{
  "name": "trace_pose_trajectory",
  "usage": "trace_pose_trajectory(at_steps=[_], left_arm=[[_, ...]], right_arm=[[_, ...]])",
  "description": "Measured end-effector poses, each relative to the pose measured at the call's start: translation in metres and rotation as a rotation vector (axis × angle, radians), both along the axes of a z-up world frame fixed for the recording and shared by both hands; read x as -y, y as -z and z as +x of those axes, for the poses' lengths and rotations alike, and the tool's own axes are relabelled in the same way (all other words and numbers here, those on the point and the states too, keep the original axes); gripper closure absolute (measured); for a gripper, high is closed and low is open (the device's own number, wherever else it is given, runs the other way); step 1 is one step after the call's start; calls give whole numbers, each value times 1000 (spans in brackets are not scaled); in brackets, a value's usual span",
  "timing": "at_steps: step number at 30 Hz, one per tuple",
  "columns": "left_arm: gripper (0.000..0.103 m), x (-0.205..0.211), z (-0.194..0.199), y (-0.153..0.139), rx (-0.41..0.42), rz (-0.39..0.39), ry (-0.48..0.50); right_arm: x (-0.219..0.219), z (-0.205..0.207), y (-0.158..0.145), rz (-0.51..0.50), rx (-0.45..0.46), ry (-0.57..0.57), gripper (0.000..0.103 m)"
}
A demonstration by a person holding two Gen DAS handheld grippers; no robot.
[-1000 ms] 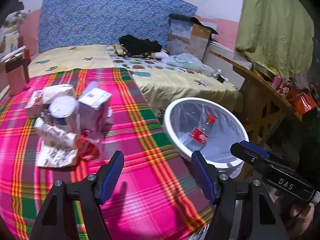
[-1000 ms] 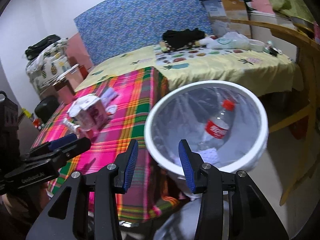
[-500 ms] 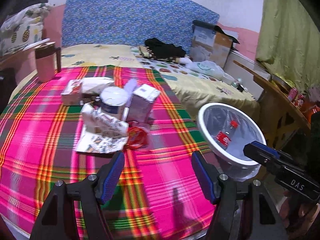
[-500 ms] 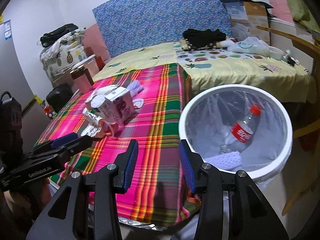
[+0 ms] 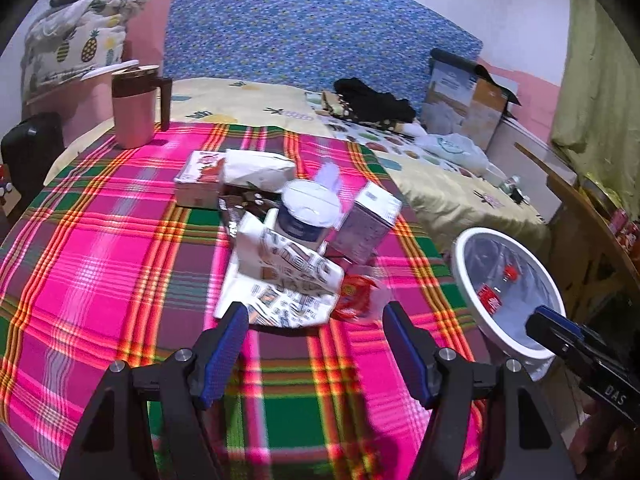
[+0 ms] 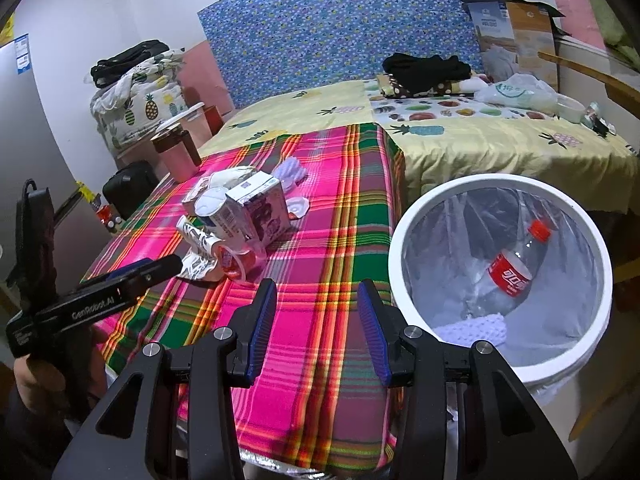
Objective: Collect trash
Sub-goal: 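Move both tools back over the remaining trash on the table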
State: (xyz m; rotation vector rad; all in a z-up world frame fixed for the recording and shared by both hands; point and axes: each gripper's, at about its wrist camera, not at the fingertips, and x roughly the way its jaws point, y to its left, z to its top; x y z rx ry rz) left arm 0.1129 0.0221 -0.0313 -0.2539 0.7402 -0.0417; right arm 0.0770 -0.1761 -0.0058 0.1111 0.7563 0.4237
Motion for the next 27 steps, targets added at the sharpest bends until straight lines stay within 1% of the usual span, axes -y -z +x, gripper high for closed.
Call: trace_pose_trajectory(at_steps=[8,12,16,20,22,24,25,27], left_arm=[[33,-19,22,2,3,6,-25],[33,-30,38,4,-2,-23,-31],[33,-34,53,5,-16,-55,-60],[33,-29,67,13,-59,-72,-72],[33,-27,68,16,-79,-83,-80],[33,-27,67,24,-116,-103,-103],[33,-27,64,25,-110,-122,-101],[34,-28,58,25,-99,-113,-104]], right_arm=[[-6,7,2,1,-8,-10,60],[-7,12,4,-4,-19,-16,60],[-9,15,6,-11,-25,-16,60],[-12,18,8,-15,-34,-21,60],[-14,18,8,-19,-36,-25,60],[-14,17,8,-22,-36,-29,60],[-15,18,8,-23,-36,-30,60],[-14,17,8,-23,-39,-33,60]])
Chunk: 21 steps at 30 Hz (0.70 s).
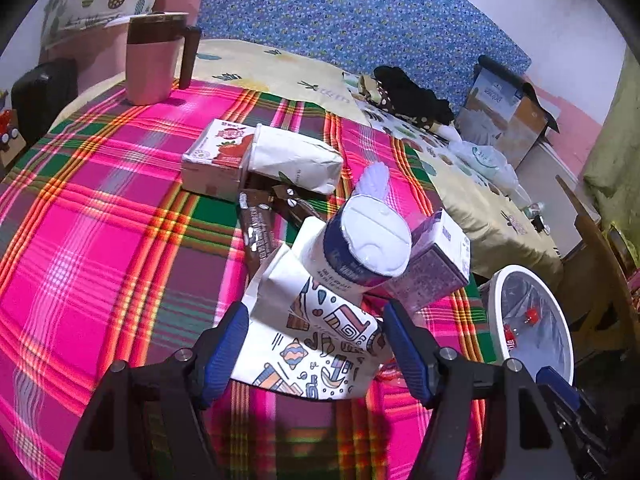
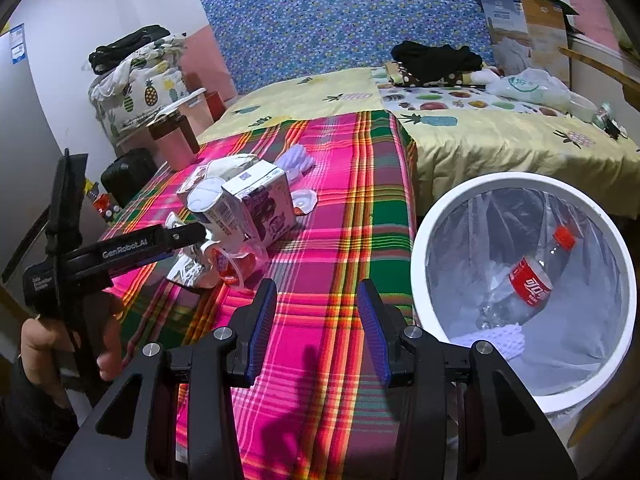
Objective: Collect trash
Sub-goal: 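Move both tools back over the remaining trash on the table, then grasp the patterned paper cup with the left tool while the right grasps the white carton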
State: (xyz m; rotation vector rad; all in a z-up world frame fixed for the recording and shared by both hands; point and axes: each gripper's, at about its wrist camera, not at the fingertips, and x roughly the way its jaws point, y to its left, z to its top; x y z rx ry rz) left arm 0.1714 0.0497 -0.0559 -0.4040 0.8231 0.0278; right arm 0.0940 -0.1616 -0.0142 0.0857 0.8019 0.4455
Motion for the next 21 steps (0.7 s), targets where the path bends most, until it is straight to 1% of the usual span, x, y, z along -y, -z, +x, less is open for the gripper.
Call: trace_pose_trajectory(at_steps=[2,5,6,8,9,10,11,13,14,19,20,21], left_arm=[[44,-1,-5,-2,4,23,-7],[47,-7,-12,-4,4,33,-17],[51,-10,-15,-5,6,39,-23],[62,-13,-19,-6,9,43,-22],[66,-15,-22,-7,10,47,-20],[74,-15,-22,-7,8,49,-18],[78,-16,-22,-6,2,46,-14],[81,-19,-21,-4,-7,25,-6],[82,-20,-20,-4,-7,28,-5],[87,-26,-22,-8,13,80,-17],[87,-27,-23,-8,16,84,-20],[87,-30,-23,-9,21,88,-22]], right_arm=[[-1,-1,0,-3,-3,-3,60],[-1,-1,0,0,-2,-7,60],[-2,-1,0,1,-2,-7,60],[-3,0,-1,5,-1,-11,60],[-4,0,-1,6,0,-13,60],[-6,1,-1,6,0,-16,60],[-8,2,-2,8,2,-20,60],[-12,5,-3,13,7,-28,60],[-15,8,-4,14,12,-31,60],[-32,20,-8,34,25,-49,59],[-36,23,-9,36,29,-54,57],[-40,26,-9,39,31,-60,49]])
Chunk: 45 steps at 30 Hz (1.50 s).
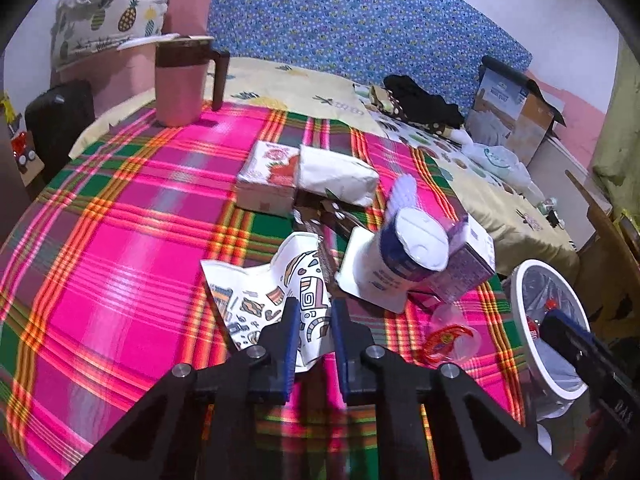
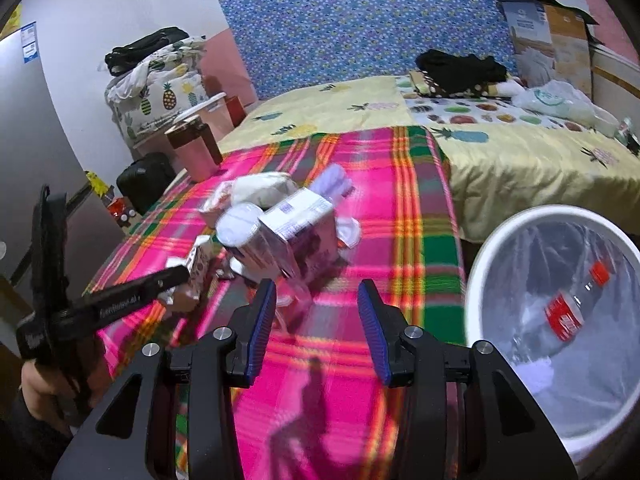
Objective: Collect trash
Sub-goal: 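Grasp the patterned paper cup with the left tool while the right grasps the white carton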
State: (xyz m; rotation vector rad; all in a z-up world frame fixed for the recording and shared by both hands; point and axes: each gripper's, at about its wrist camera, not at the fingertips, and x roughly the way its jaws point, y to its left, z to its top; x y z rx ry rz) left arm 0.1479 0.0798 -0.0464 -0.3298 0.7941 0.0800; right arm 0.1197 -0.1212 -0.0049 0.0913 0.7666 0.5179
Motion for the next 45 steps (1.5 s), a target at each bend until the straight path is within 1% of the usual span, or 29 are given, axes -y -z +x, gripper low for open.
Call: trace_pose_trajectory(at_steps=[1,5,9,16,20,22,25,27,29,33,35,41,45], left_arm=[[87,-2,0,0,2,0,3],[87,-8,-1,0,8,-1,7],[86,-10,-1,2,10,-14,21],[81,-11,2,10,0,-34,44],[80,-11,1,14,-6,-31,38],[80,-12,0,14,-3,-32,37],[78,-12,-2,15,-1,-27,35],[75,-12,-3,15,1,-24,36],[70,-12,-4,15,4,-24,36],[70,-13,-5,16,7,-21,33],[70,-14,-5,17,7,-20,30],[70,-17,-3,18,13,-26,37],[66,-16,-2,18,17,-28,41]], right_arm=[[-5,3,0,6,3,-7,44],[-25,13,4,10,-5,-32,43],[-35,22,10,-5,-20,-21,43],[-33,32,15,-38,-33,30,43],[-19,32,15,-62,-36,80,43],[-12,32,14,-57,-47,106,43],[-17,32,11,-40,-45,88,43],[-24,32,8,-33,-35,74,43],[-31,35,6,-29,-28,74,43],[-38,44,8,-30,-40,104,43],[-38,47,8,-31,-43,137,43],[-39,48,4,0,-50,207,43],[-43,51,12,-32,-82,221,43]])
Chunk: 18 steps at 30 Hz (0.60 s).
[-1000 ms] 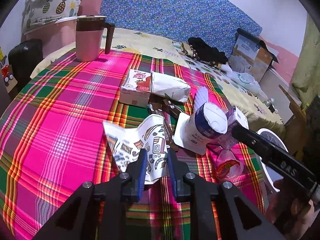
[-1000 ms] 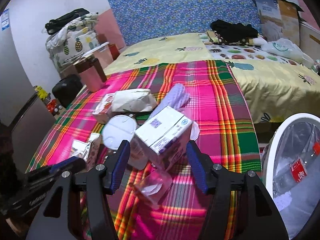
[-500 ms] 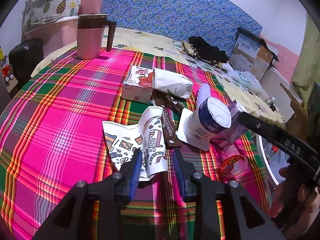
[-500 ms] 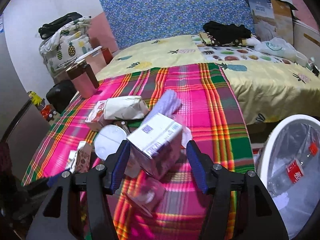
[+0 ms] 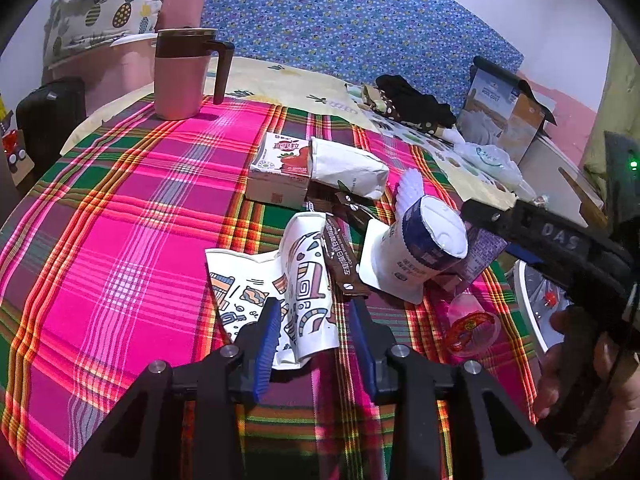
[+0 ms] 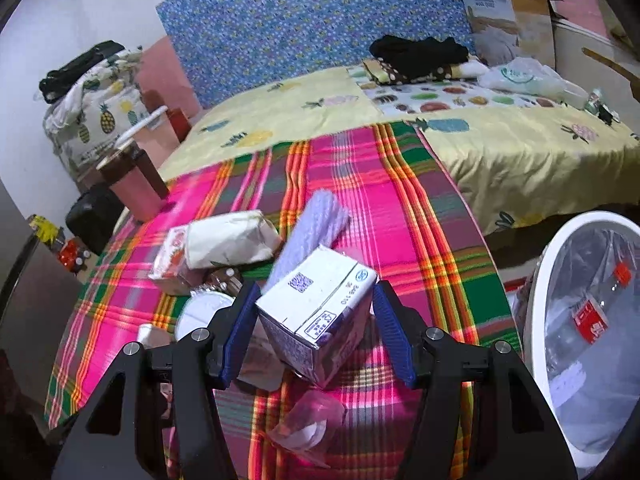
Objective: Collect trash
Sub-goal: 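Grasp the patterned paper cup with the left tool while the right grasps the white carton, then carry the paper cup and white carton over the bin with both tools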
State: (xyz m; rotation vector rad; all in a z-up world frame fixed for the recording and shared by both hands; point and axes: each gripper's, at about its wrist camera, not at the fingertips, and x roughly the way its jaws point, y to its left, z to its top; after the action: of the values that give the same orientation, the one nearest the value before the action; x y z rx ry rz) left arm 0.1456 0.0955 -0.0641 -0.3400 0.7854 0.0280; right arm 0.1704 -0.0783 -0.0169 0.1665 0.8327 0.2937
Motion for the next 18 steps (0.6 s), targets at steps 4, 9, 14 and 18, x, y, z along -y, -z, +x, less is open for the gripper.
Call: trace_pose_trajectory(at_steps=[4,9,14,18], left_arm=[[66,3,-1,-1,0,8,-2],[70,2,-2,-1,1,11,-11],[82,2,-4,-4,7,19,-10],[83,3,-5,-6,7,24,-13]], right_arm=[[5,-2,1,-5,-7,8,43],[11,-7,-4,-9,17,-3,47],[16,-11,-3,-10,16,-38,48],[26,-15,-10,11,43,-54,48]])
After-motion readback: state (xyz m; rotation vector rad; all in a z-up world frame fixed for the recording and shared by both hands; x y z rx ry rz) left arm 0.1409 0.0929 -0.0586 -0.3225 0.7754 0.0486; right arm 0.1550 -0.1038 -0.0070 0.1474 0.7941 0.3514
